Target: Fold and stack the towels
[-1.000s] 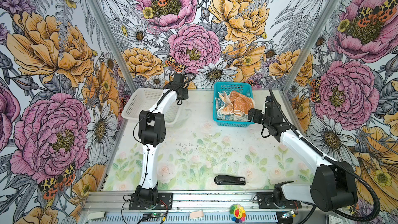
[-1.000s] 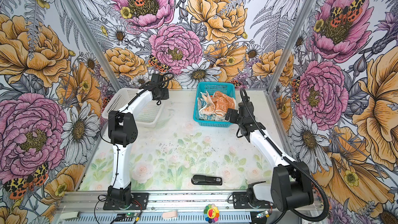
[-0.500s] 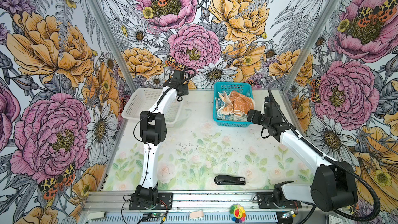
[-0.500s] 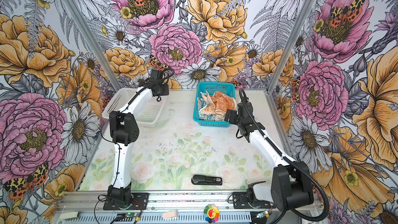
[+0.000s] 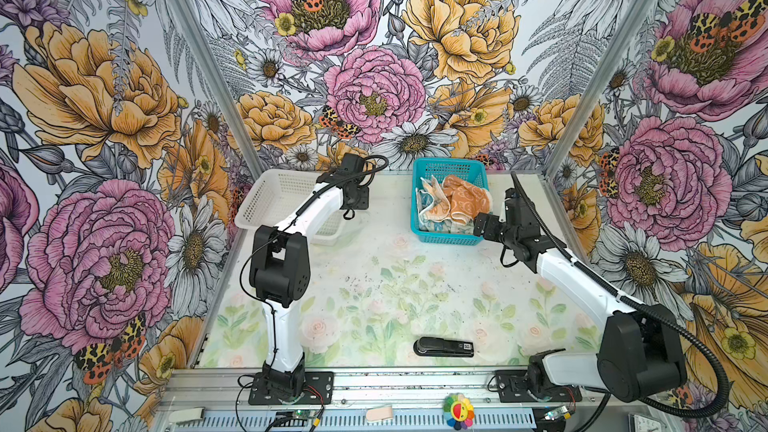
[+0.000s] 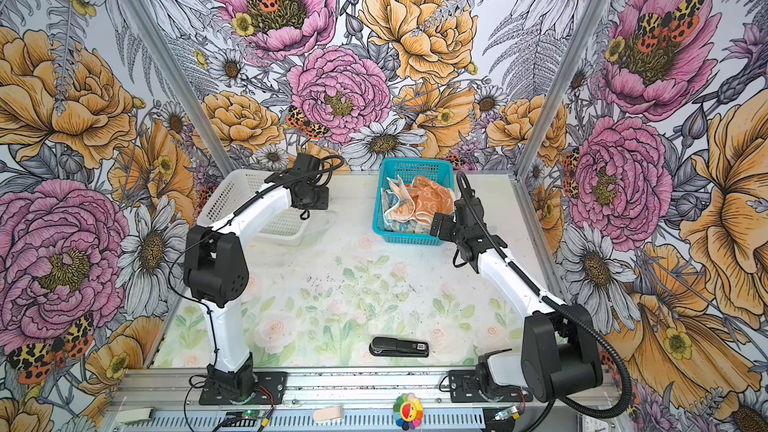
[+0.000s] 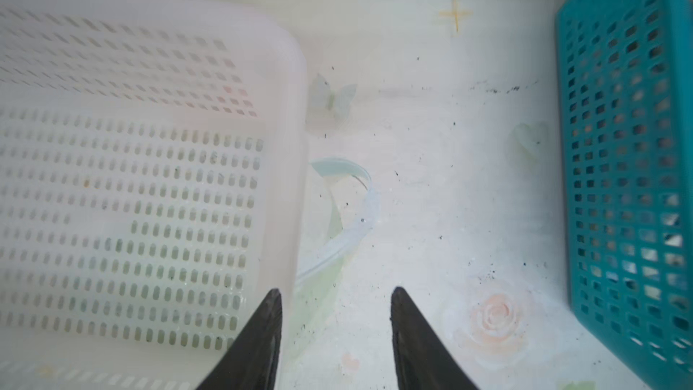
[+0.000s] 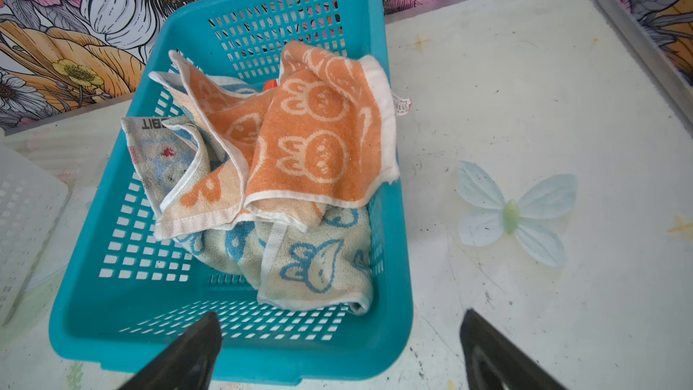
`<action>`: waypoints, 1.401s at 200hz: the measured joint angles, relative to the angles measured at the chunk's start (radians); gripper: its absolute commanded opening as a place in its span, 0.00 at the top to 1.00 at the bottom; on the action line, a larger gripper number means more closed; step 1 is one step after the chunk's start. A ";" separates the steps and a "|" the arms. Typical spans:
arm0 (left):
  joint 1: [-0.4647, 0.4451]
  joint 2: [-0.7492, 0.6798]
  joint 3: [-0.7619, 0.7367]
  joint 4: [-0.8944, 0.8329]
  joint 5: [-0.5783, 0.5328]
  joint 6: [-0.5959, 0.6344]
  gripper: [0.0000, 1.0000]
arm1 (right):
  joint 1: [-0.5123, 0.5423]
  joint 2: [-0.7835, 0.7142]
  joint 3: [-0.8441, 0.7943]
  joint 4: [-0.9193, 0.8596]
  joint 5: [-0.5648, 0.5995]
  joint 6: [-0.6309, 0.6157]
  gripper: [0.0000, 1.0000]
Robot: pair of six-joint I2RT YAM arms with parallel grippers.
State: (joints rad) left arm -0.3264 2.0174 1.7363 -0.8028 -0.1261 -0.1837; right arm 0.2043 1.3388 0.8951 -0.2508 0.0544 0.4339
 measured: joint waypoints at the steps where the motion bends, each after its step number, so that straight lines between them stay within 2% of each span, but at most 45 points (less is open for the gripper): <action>1: -0.001 0.002 -0.001 0.000 0.000 0.000 0.51 | 0.000 0.000 0.000 0.000 0.000 0.000 0.00; 34: -0.009 0.047 -0.013 -0.013 -0.001 0.000 0.50 | 0.002 0.000 0.000 0.000 0.000 0.004 0.01; 102: -0.012 0.037 -0.011 -0.036 -0.011 0.007 0.47 | 0.002 -0.003 0.000 0.000 0.000 0.004 0.00; 137: -0.024 -0.024 0.013 -0.080 -0.031 0.008 0.43 | 0.006 -0.003 0.000 0.000 0.000 0.004 0.00; 185: -0.010 -0.109 0.052 -0.106 -0.079 0.027 0.42 | 0.007 -0.003 0.000 0.000 0.000 0.015 0.01; 269: 0.036 0.060 0.074 -0.155 -0.111 0.061 0.42 | 0.009 -0.003 0.000 0.000 0.000 0.018 0.00; 280: 0.036 0.075 0.084 -0.160 -0.113 0.063 0.45 | 0.009 -0.003 0.000 0.000 0.000 0.018 0.01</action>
State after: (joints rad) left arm -0.2901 2.0922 1.8202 -0.9627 -0.2390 -0.1204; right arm 0.2131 1.3354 0.8948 -0.2508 0.0544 0.4522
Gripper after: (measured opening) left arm 0.579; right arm 0.995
